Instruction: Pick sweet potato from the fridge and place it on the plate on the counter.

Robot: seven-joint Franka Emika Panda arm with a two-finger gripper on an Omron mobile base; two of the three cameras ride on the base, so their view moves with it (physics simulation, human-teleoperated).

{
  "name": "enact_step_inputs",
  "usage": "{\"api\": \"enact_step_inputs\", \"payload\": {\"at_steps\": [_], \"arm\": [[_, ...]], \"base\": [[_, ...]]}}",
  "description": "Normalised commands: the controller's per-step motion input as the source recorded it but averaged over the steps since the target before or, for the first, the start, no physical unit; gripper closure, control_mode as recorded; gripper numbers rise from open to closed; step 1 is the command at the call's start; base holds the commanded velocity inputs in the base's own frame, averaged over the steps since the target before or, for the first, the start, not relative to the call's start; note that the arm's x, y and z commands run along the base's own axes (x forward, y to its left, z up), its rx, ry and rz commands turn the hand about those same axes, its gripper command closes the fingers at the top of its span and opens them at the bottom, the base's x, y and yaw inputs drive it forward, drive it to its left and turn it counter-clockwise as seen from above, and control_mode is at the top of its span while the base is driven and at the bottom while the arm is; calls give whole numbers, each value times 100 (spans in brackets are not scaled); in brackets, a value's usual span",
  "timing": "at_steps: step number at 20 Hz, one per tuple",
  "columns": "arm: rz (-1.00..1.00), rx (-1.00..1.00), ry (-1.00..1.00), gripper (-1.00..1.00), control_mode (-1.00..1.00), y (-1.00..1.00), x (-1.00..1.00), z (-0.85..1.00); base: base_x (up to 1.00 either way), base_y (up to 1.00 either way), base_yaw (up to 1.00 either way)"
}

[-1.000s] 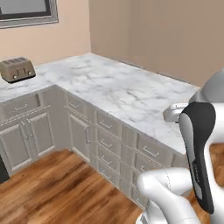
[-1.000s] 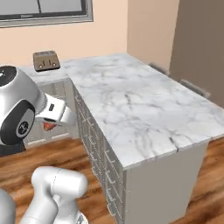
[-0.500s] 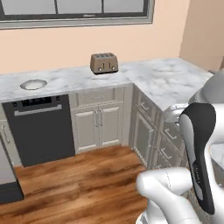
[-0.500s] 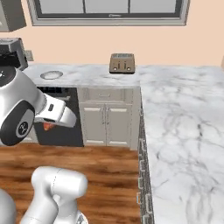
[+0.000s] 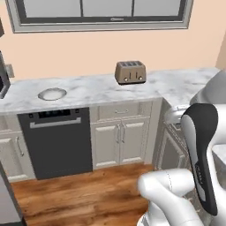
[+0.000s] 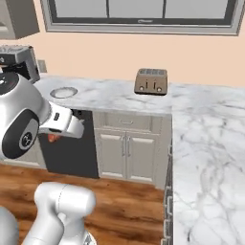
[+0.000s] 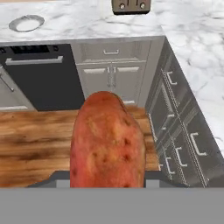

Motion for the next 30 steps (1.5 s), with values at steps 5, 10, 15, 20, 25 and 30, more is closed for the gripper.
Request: {"api": "enact_step_inputs", "payload": {"at_steps": [5,10,15,20,25,30], "arm": [[0,0,0,100,100,0,0,0],[0,0,0,100,100,0,0,0],[0,0,0,100,100,0,0,0],[0,0,0,100,100,0,0,0],[0,0,0,100,100,0,0,0],[0,0,0,100,100,0,0,0]], "base": [[78,-11,13],[87,-9,13],[82,-19,13],[85,-8,8],[63,0,1],[18,37,0]]}}
